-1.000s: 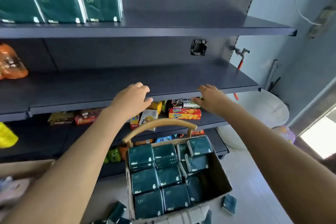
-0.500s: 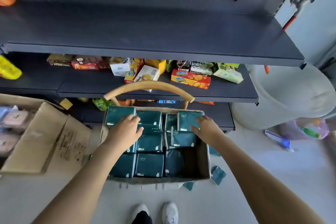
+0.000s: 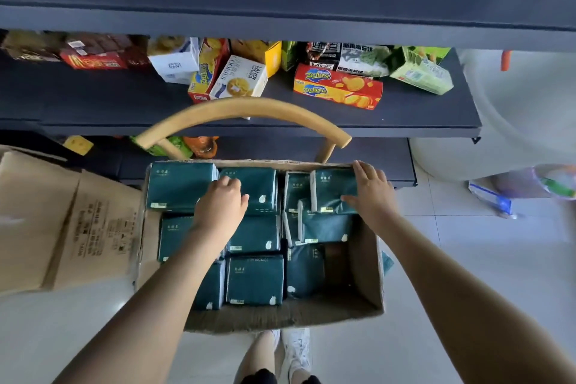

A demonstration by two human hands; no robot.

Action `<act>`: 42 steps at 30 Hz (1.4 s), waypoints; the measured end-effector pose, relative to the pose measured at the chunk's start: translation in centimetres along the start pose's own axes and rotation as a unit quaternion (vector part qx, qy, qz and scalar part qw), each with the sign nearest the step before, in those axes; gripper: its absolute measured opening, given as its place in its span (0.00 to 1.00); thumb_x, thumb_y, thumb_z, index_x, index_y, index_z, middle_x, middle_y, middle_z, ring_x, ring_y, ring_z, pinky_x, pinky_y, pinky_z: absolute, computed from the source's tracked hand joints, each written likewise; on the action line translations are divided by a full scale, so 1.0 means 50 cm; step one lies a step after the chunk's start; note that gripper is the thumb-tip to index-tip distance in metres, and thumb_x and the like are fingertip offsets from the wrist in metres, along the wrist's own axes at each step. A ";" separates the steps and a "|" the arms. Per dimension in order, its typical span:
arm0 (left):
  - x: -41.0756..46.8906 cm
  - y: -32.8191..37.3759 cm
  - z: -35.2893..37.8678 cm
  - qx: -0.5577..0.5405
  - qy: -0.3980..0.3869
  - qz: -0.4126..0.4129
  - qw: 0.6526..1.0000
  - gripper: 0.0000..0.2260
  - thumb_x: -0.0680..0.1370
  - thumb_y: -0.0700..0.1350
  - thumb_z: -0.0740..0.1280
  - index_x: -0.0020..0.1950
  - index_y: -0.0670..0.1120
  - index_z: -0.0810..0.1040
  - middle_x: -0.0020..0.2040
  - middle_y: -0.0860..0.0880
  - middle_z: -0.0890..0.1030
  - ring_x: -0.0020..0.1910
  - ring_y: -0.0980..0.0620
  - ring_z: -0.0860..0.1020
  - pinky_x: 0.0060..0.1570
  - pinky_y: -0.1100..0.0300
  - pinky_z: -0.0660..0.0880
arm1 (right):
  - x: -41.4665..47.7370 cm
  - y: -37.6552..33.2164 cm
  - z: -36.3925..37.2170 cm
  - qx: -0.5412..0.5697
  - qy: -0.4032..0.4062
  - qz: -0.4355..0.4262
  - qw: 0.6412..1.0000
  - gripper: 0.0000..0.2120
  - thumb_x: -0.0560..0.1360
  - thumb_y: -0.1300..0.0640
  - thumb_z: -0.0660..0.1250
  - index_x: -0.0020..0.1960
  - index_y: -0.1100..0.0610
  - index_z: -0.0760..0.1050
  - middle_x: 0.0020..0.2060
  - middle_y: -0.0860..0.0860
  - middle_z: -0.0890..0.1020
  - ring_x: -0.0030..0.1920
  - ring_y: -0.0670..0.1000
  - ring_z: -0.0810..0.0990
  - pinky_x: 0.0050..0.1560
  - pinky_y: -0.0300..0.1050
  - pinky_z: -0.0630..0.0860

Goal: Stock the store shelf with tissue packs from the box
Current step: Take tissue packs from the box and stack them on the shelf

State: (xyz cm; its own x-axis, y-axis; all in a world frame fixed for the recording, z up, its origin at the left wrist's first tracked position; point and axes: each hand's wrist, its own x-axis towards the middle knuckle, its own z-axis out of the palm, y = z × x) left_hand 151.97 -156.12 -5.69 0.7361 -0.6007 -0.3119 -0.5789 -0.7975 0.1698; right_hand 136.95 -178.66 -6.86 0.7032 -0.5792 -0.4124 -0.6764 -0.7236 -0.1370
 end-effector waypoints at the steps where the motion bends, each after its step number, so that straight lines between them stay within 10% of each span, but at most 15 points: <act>1: 0.007 -0.004 0.006 0.001 -0.003 0.005 1.000 0.15 0.81 0.48 0.60 0.62 0.40 0.73 0.60 0.44 0.75 0.58 0.46 0.74 0.48 0.54 0.73 | 0.005 0.002 0.002 -0.011 0.009 -0.006 1.000 0.36 0.75 0.46 0.65 0.76 0.55 0.52 0.73 0.51 0.60 0.71 0.55 0.61 0.69 0.50 0.62; 15: 0.026 -0.024 0.038 -0.033 -0.021 0.015 0.999 0.17 0.78 0.47 0.66 0.62 0.38 0.74 0.59 0.42 0.75 0.61 0.44 0.72 0.54 0.52 0.74 | -0.008 -0.018 0.035 -0.109 -0.021 -0.040 0.993 0.32 0.70 0.37 0.67 0.67 0.53 0.68 0.68 0.50 0.65 0.69 0.53 0.59 0.64 0.49 0.60; 25: 0.030 -0.015 0.056 -0.051 -0.010 -0.053 0.997 0.27 0.75 0.52 0.69 0.65 0.35 0.68 0.62 0.38 0.73 0.64 0.42 0.69 0.63 0.55 0.66 | -0.015 -0.035 0.049 -0.012 -0.061 0.012 0.998 0.35 0.66 0.39 0.73 0.65 0.53 0.66 0.62 0.50 0.75 0.64 0.53 0.70 0.64 0.48 0.62; 31: 0.042 0.003 0.039 -0.111 -0.038 -0.106 0.987 0.31 0.71 0.53 0.73 0.64 0.36 0.67 0.66 0.36 0.69 0.68 0.40 0.66 0.63 0.52 0.67 | -0.018 -0.018 0.035 0.244 -0.114 0.083 0.959 0.27 0.62 0.46 0.78 0.56 0.57 0.77 0.51 0.54 0.79 0.49 0.54 0.79 0.51 0.48 0.77; 42: 0.056 0.016 0.030 -0.319 -0.119 -0.273 0.900 0.32 0.69 0.50 0.76 0.65 0.37 0.67 0.65 0.40 0.72 0.63 0.41 0.73 0.56 0.54 0.70 | -0.042 0.007 0.008 0.328 -0.098 0.121 0.932 0.19 0.65 0.52 0.77 0.51 0.57 0.74 0.44 0.51 0.79 0.42 0.50 0.78 0.41 0.42 0.73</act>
State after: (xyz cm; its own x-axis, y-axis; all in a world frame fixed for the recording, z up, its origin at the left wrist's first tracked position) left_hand 153.07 -158.35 -7.82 0.7097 -0.1409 -0.6903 0.2216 -0.8854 0.4085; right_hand 135.14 -177.52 -6.41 0.5026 -0.5693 -0.6506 -0.8437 -0.1587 -0.5128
